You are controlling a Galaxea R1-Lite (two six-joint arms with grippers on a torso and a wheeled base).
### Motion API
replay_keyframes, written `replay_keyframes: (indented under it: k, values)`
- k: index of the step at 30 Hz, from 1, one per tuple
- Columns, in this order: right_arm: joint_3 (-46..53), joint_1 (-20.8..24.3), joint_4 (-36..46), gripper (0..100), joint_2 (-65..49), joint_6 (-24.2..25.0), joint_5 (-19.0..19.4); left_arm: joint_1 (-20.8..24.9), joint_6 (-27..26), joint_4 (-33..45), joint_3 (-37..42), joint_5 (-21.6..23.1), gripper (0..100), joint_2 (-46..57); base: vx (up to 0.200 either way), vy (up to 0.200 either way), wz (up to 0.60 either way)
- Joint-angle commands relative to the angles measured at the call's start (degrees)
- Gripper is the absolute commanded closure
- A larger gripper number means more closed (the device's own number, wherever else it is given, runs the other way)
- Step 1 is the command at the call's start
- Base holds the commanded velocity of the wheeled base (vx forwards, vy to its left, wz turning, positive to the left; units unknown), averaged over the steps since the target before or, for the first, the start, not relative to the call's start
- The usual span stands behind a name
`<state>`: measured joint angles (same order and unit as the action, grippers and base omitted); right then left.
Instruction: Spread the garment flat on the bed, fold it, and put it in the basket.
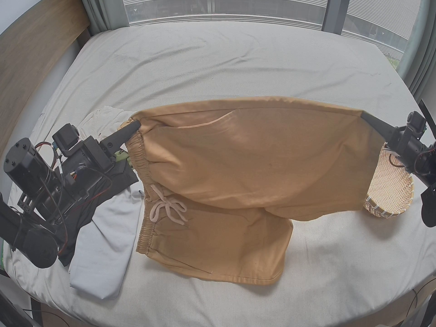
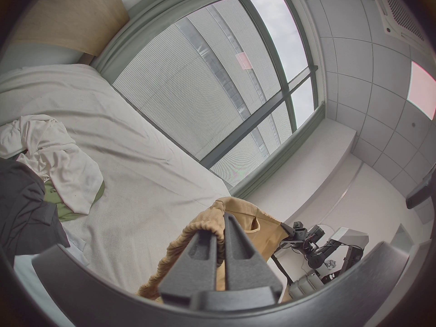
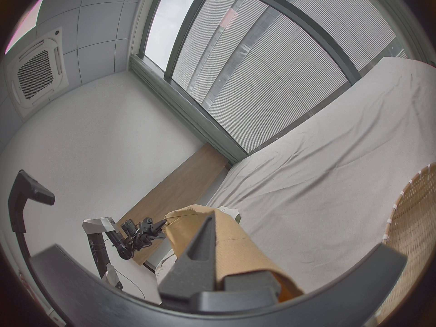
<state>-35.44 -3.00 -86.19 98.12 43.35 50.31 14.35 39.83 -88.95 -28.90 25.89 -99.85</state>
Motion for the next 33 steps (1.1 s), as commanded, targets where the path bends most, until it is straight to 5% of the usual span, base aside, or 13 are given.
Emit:
replay_keyframes:
  k: [1, 33]
  values:
    - [-5.87, -0.17, 3.39, 100, 4.27, 0.07, -0.13, -1.08, -0.1, 0.01, -2.82, -1.64, 100, -3.95, 0.0, 0.0, 0.0]
    - [-27.4, -0.69, 13.94, 100, 16.84, -0.02, -0.48, -2.92, 0.25, 0.01, -17.94, -4.8, 100, -17.57, 0.0, 0.0, 0.0]
